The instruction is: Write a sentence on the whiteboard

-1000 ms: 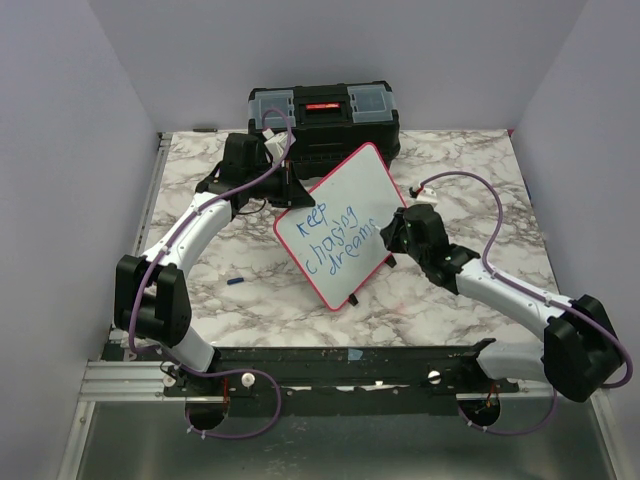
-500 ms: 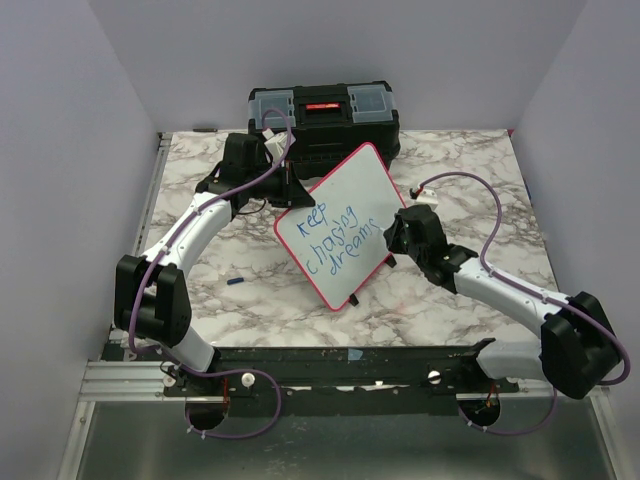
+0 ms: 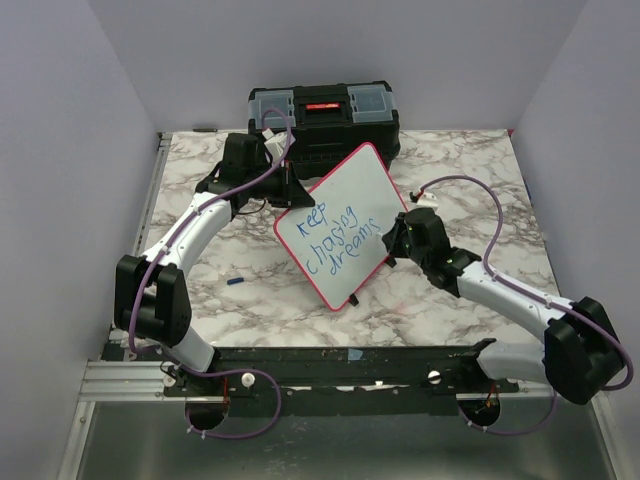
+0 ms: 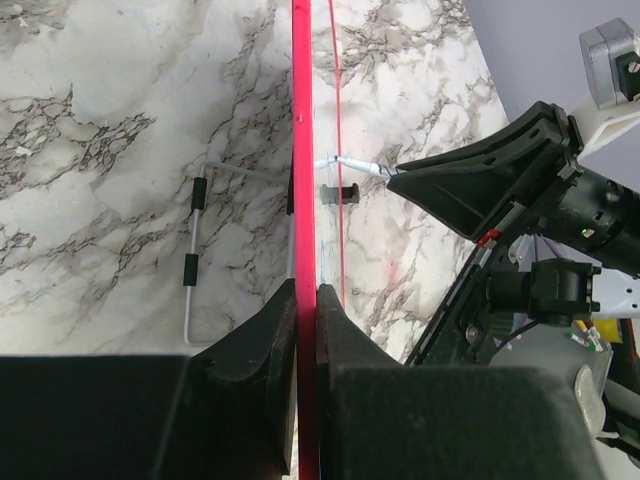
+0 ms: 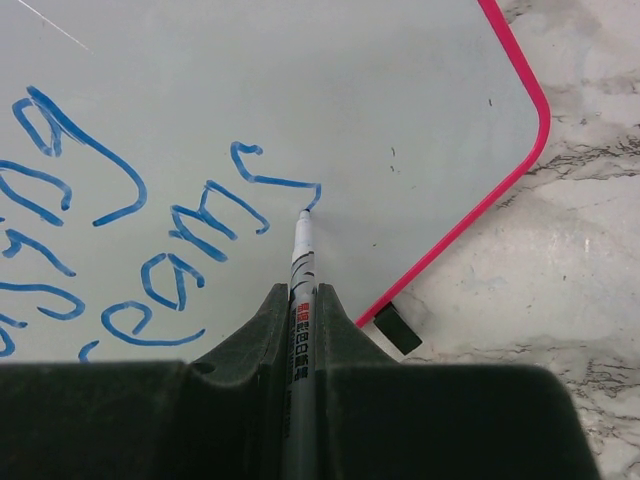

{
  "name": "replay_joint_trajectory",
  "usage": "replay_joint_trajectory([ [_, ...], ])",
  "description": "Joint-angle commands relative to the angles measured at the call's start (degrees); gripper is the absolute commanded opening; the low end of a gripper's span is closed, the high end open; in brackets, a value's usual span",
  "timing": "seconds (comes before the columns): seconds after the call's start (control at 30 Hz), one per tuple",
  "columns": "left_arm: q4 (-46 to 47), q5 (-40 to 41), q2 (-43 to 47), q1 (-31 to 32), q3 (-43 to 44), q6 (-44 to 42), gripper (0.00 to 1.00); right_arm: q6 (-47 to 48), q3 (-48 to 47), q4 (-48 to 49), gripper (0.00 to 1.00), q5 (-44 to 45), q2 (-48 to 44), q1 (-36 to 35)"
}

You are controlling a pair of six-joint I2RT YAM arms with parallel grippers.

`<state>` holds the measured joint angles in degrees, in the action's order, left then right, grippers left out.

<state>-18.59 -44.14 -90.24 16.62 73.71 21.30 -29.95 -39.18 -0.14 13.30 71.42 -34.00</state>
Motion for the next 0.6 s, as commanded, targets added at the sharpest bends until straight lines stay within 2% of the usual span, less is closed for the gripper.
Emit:
replay_joint_trajectory([
  [0.0, 0.57, -1.89, 0.36, 0.96, 1.61, -2.49, 0.0, -1.33, 1.59, -1.53, 0.01, -7.73, 0.31, -0.45],
  [0.13, 0.64, -1.89, 0.36, 0.96, 1.52, -2.49, 0.0, -1.54, 1.56, -1.94, 0.01, -7.5, -1.15, -0.43],
  [0.3, 0.66, -1.9, 0.7, 0.96, 1.43, -2.49, 0.0, -2.24, 2.66, -1.08, 0.01, -3.63, -7.25, -0.45],
  [0.57, 0.9, -1.97, 1.3, 0.96, 0.93, -2.58, 0.0, -3.76, 1.75, -3.93, 0.01, 8.87, -13.5, -0.43],
])
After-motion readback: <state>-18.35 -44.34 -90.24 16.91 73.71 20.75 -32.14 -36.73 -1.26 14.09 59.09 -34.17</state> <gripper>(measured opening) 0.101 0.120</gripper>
